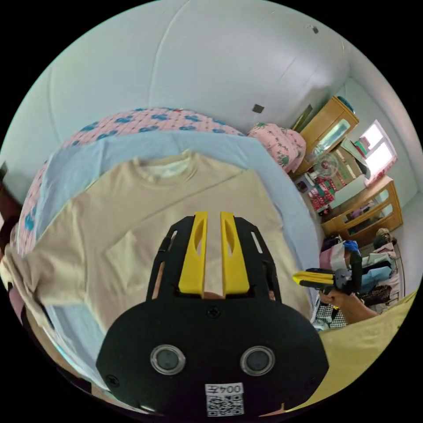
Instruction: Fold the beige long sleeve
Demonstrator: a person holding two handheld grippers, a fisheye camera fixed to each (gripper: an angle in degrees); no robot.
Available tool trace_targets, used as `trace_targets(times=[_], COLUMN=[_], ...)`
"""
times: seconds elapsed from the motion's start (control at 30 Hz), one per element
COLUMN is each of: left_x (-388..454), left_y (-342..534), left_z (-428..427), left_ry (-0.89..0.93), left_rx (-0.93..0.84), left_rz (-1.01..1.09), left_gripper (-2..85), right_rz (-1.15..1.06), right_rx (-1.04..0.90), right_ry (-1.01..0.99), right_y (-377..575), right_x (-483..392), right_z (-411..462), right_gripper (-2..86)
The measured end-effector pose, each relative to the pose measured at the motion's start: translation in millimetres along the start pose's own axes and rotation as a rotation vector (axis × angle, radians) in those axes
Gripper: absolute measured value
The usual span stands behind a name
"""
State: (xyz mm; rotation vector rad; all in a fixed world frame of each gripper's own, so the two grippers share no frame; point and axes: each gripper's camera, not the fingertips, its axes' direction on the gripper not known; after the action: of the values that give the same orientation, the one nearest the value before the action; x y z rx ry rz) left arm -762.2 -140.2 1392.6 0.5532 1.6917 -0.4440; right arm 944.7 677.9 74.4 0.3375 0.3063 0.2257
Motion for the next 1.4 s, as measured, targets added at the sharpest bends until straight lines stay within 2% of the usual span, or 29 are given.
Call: trace_targets(times=[0.17,0.23,0.33,0.5,0.67,0.8,0.97,1.13,1.27,1.4], left_x=[-73.0,-83.1,-83.2,-79.0,-67.9,-64.2,-46.7,-36.1,-37.2,-44.5], left_y=[147.9,178.8,201.0,186.8,150.1,142.5,137.3,134.1,128.6,129.2], left_z=[-89.5,-106.8,-128.6,-135.9,-133.5,-127.5,-158.1,-178.5,-208.9,-217.5], left_ry=[-0.062,-0.053,-0.080,-0.123,-0.225,-0.174,-0.177,-0.177,-0.067,-0.038], left_rx=[-0.065,-0.066,-0.024,-0.026,-0.104,-0.241,-0.186,-0.184,-0.123,-0.192], left_rz=[-0.223,-0.264,-0.212,-0.048,0.188,0.298,0.444,0.538,0.541,0.550], left_gripper=[3.1,3.6,5.4,7.6,9.0,9.9,10.7,10.2,8.2,7.7], right_rz=[-0.025,-0.017,-0.019,-0.023,-0.086,-0.008,0.091,0.107,0.088,0.087], right_rx=[-0.284,-0.352,-0.449,-0.493,-0.560,-0.555,-0.478,-0.483,-0.488,-0.486], right_ry=[0.078,0.101,0.144,0.280,0.381,0.343,0.274,0.296,0.345,0.376], right_y=[36.0,43.4,47.4,41.7,35.1,33.3,44.2,47.1,51.1,55.4], right_x=[-46.5,-56.5,-71.8,-87.4,-98.6,-86.9,-68.4,-67.4,-72.5,-74.7], right_z=[58.4,75.8,104.6,147.8,189.0,204.9,220.6,242.6,262.2,277.0], right_gripper=[0.7,0.1,-0.2,-0.4,-0.5,-0.6,-0.6,-0.6,-0.6,-0.6])
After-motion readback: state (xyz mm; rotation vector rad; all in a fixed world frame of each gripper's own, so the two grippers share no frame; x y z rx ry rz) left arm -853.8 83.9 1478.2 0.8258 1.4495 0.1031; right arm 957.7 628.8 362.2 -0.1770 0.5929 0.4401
